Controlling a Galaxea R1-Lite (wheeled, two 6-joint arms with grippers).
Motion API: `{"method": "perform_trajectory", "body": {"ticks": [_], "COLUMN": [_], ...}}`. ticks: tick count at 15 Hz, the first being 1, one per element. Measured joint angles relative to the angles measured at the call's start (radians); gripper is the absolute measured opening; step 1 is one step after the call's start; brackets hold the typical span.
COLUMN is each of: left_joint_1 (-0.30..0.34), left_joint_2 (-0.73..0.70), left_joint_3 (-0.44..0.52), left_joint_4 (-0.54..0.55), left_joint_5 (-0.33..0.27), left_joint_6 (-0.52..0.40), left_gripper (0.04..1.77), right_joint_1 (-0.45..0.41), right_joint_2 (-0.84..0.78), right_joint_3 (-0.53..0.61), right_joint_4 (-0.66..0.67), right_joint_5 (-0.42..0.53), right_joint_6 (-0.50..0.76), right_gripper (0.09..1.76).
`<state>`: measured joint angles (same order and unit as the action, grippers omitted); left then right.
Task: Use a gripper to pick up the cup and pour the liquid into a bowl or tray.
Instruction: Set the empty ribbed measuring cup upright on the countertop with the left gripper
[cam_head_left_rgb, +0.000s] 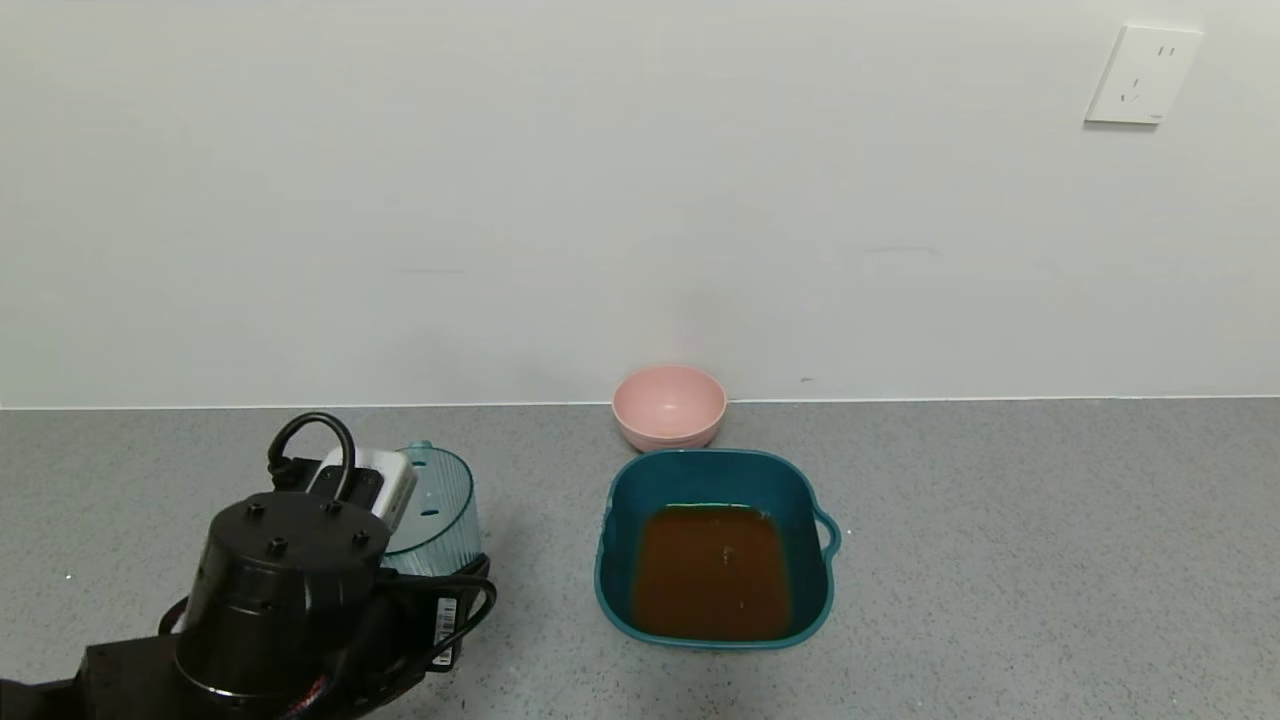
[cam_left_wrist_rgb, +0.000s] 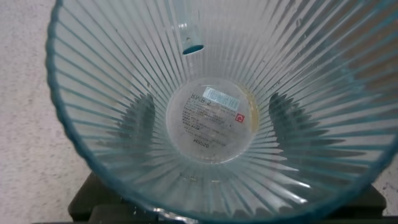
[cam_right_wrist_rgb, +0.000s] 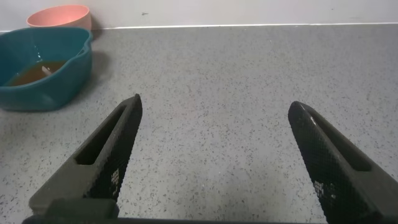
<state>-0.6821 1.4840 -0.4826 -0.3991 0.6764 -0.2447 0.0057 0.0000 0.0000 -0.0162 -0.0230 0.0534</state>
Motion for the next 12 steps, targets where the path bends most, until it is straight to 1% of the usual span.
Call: {"method": "perform_trajectory", "body": {"ticks": [1,3,8,10,12], "left_joint_1": [0.004,0.015,0.044,0.055,0.062], "left_joint_2": [0.023,0.074,0.172,0.213,0.261], "left_joint_3": [0.033,0.081,0.166,0.189,0.201], "left_joint_4": [-0.058,-0.131,-0.255,-0.312,-0.343], "left_joint_5": [-0.001,0.001,0.000,-0.016,-0.030], "left_joint_6": [0.002,0.001,-0.006,-0.006,-0.008], "left_gripper": [1.23,1.23,1.23,1.23,1.23], "right_joint_1": [0.000,0.000,0.000,0.000,0.000], "right_joint_2": [0.000,0.000,0.000,0.000,0.000], "right_joint_3": [0.000,0.000,0.000,0.000,0.000], "right_joint_4": [0.000,0.000,0.000,0.000,0.000], "right_joint_5": [0.000,0.000,0.000,0.000,0.000], "right_joint_6": [0.000,0.000,0.000,0.000,0.000], "right_gripper": [1.71,1.71,1.71,1.71,1.71]}}
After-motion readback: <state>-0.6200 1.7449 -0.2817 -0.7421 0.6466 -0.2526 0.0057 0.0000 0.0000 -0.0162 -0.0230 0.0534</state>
